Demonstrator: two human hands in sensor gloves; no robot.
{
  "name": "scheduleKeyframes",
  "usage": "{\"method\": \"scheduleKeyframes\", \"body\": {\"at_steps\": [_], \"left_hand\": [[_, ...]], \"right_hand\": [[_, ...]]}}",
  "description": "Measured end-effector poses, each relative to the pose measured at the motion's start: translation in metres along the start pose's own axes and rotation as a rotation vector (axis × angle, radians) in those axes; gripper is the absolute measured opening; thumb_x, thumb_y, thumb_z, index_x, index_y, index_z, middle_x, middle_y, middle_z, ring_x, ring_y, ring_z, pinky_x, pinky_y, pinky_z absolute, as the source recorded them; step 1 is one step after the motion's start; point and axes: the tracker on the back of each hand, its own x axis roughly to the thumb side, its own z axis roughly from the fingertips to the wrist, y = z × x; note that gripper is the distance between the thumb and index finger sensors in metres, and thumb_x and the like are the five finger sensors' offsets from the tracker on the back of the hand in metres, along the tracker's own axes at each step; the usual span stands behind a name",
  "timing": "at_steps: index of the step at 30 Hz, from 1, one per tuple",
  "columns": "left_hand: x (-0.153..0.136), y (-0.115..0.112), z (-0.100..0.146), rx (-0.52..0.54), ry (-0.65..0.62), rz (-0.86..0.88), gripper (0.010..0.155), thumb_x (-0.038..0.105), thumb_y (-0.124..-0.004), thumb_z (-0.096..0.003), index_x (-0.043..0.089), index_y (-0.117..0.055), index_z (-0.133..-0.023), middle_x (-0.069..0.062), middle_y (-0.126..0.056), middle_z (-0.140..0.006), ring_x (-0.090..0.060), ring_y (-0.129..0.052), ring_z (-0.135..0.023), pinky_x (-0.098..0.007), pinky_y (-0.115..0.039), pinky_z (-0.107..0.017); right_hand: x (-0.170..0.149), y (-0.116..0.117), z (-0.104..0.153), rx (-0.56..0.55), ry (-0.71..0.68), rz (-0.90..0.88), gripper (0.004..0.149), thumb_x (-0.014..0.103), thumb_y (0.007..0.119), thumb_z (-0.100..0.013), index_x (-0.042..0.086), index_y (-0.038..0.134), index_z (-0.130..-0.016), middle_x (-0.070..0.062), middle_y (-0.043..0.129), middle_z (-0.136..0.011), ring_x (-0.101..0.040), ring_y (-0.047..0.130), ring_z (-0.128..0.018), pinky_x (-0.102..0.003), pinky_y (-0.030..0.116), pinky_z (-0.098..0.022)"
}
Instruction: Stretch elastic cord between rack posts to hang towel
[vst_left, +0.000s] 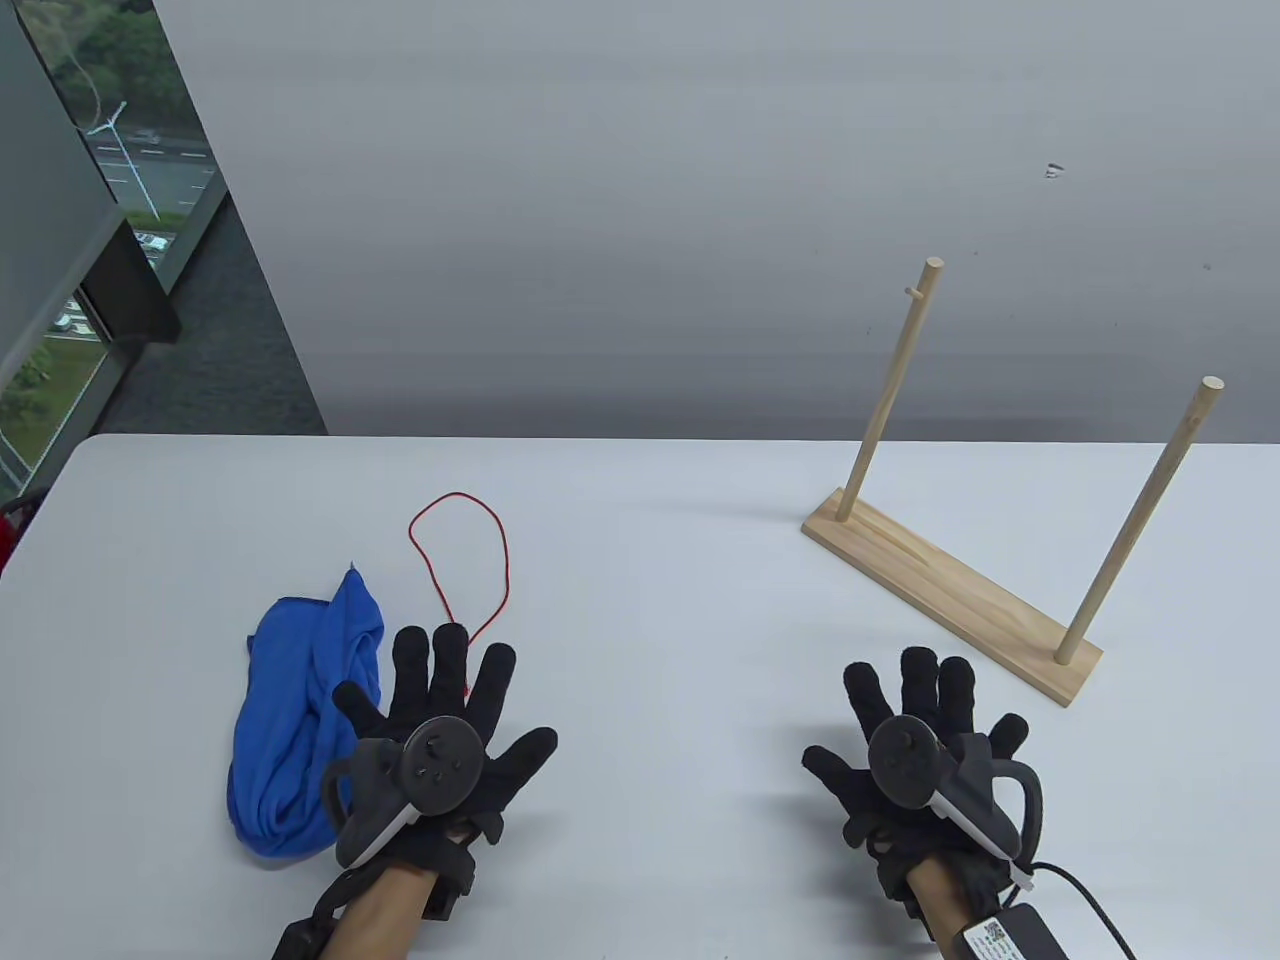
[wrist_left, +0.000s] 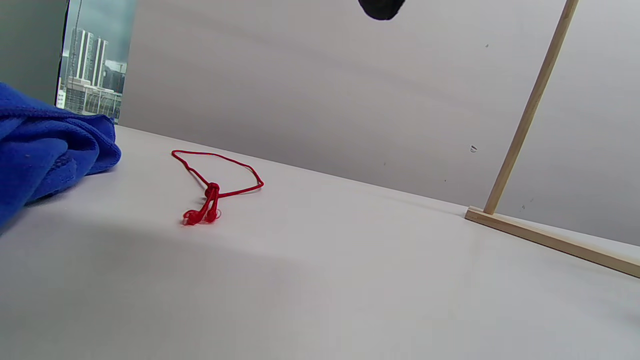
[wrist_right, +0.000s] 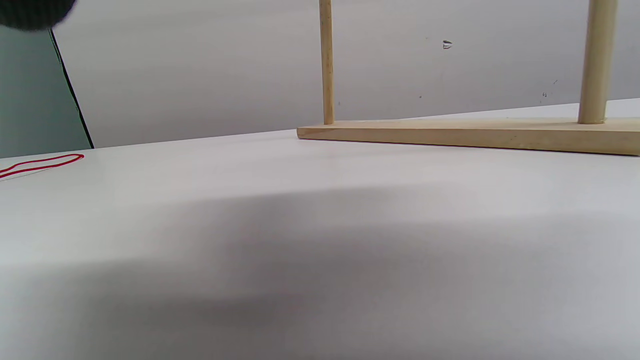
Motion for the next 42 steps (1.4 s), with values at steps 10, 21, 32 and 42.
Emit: {"method": "scheduleKeyframes", "body": {"at_steps": [10, 21, 32, 42], "left_hand": [[-0.003, 0.002, 0.000, 0.000, 0.020, 0.013, 0.094, 0.093, -0.046, -0.0340, 0.043, -0.047, -0.113, -0.003, -0.026, -0.126, -0.037, -0.014, -0.117, -0.078, -0.011, -0.063], [-0.006, 0.004, 0.001, 0.003, 0.028, 0.020, 0.091, 0.091, -0.048, -0.0360, 0.041, -0.047, -0.113, -0.004, -0.026, -0.125, -0.036, -0.014, -0.117, -0.076, -0.011, -0.065], [-0.006, 0.003, 0.001, 0.004, 0.035, 0.023, 0.087, 0.087, -0.051, -0.0384, 0.041, -0.048, -0.112, -0.004, -0.026, -0.125, -0.035, -0.015, -0.117, -0.075, -0.012, -0.066], [-0.006, 0.004, 0.001, 0.006, 0.041, 0.019, 0.087, 0.087, -0.052, -0.0388, 0.040, -0.049, -0.112, -0.003, -0.027, -0.125, -0.035, -0.016, -0.117, -0.074, -0.012, -0.067]], "right_hand": [[-0.008, -0.004, 0.000, -0.048, 0.011, -0.071, 0.085, 0.081, 0.057, -0.041, 0.041, 0.013, -0.103, -0.007, -0.010, -0.105, -0.043, 0.000, -0.103, -0.081, 0.010, -0.053], [-0.023, -0.015, -0.005, -0.149, 0.037, -0.171, 0.084, 0.074, 0.063, -0.042, 0.033, 0.024, -0.104, -0.012, 0.006, -0.109, -0.044, 0.021, -0.105, -0.080, 0.028, -0.059], [-0.059, -0.026, -0.011, -0.207, 0.131, -0.310, 0.080, 0.064, 0.069, -0.044, 0.025, 0.034, -0.103, -0.020, 0.032, -0.105, -0.043, 0.054, -0.096, -0.073, 0.053, -0.058], [-0.114, -0.046, -0.019, -0.239, 0.282, -0.425, 0.077, 0.058, 0.073, -0.043, 0.016, 0.043, -0.100, -0.022, 0.052, -0.098, -0.039, 0.077, -0.080, -0.065, 0.069, -0.050]]}}
